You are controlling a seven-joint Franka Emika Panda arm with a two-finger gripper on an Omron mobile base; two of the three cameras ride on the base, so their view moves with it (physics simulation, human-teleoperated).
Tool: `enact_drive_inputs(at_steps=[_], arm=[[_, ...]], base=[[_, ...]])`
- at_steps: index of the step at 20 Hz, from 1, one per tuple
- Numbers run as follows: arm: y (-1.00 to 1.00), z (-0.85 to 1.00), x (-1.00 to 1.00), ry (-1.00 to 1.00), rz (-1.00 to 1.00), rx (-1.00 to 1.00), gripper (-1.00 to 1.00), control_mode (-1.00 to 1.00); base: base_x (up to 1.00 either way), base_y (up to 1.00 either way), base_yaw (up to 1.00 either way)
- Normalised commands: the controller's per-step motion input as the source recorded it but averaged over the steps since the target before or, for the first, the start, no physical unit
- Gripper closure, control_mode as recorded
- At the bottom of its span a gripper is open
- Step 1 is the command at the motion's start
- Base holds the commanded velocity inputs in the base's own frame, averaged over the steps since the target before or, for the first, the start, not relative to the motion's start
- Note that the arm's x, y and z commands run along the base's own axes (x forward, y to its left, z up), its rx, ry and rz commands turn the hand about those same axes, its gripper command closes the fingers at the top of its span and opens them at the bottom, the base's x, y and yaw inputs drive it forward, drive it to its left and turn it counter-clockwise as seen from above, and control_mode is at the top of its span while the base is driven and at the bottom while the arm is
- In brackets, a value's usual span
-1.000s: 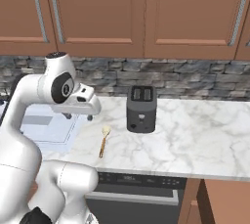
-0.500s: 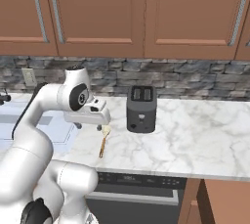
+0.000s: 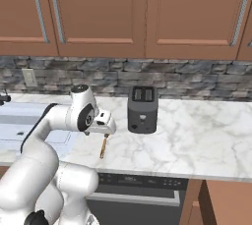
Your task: Organize the utensils by type. Pick up the wooden spoons from the counter and place them in the open cabinet. Then pick up the metallic utensils from the counter and place them in the open drawer.
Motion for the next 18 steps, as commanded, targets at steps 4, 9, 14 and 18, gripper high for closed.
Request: enact_drive_inputs(at_steps=[4, 9, 14, 18], arm=[[0.00, -0.32, 0.60, -0.03, 0.05, 0.00, -1.00, -1.00], [0.00, -0.22, 0.60, 0.08, 0.04, 0.00, -1.00, -1.00], [0.00, -0.27, 0.55, 0.11, 0.03, 0.00, -1.00, -1.00], [0.00, -0.46, 0.29, 0.08, 0.01, 0.00, -1.00, -1.00]], base=[[0.00, 0.00, 0.00], [0.00, 0.00, 0.00], [0.00, 0.00, 0.00], [0.00, 0.00, 0.00]])
